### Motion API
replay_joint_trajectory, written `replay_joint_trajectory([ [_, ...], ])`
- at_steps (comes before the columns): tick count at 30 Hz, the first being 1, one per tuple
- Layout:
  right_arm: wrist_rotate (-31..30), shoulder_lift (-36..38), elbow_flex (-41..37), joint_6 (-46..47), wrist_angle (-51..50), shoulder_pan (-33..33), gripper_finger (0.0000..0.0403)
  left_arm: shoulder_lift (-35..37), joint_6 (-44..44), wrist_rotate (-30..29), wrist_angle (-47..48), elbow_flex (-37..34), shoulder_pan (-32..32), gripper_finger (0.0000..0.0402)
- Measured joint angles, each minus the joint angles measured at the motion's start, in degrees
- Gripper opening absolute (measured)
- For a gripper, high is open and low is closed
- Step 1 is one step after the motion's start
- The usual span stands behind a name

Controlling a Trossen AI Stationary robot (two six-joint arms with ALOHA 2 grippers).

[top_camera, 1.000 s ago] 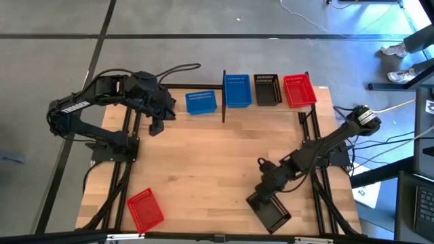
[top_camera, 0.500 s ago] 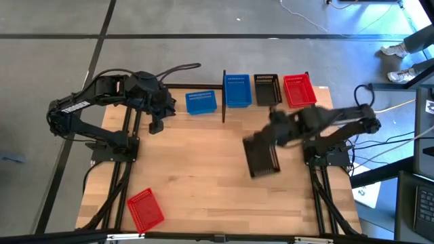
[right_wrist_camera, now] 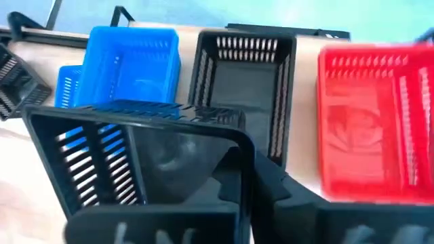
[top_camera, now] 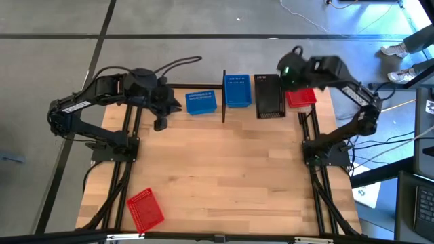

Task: Stack baskets on shelf by color
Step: Stack the bottom black bin on the black bin on the shelf, then stack the blue bin on the blue bin on the shelf

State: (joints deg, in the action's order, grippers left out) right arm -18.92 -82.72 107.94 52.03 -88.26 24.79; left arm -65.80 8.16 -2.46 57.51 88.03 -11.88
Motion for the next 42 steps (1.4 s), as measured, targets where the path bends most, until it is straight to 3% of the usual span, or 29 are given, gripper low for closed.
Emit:
replay_joint_trajectory([
  [5, 8.96, -1.20, 0.00, -14.41, 6.73, 11.55, 0.0000, -0.02, 0.09, -0.50, -3.41, 0.01, 0.01, 0.0055],
  [12, 14.92, -5.21, 0.00, -23.65, 8.78, 21.10, 0.0000, -2.26, 0.11, -5.03, -4.96, 0.11, -0.08, 0.0055],
  [18, 17.68, -9.74, 0.00, -28.45, 9.53, 22.98, 0.0000, -3.41, 0.09, -6.60, -4.88, 0.15, -1.48, 0.0055],
  [29, 17.57, -12.87, -0.04, -28.33, 9.46, 23.81, 0.0003, -3.91, 0.07, -6.48, -4.41, 0.00, -4.81, 0.0055],
  [42, 16.01, -12.85, -0.04, -28.62, 10.97, 23.81, 0.0063, -3.96, 0.07, -6.47, -4.40, 0.00, -6.01, 0.0055],
])
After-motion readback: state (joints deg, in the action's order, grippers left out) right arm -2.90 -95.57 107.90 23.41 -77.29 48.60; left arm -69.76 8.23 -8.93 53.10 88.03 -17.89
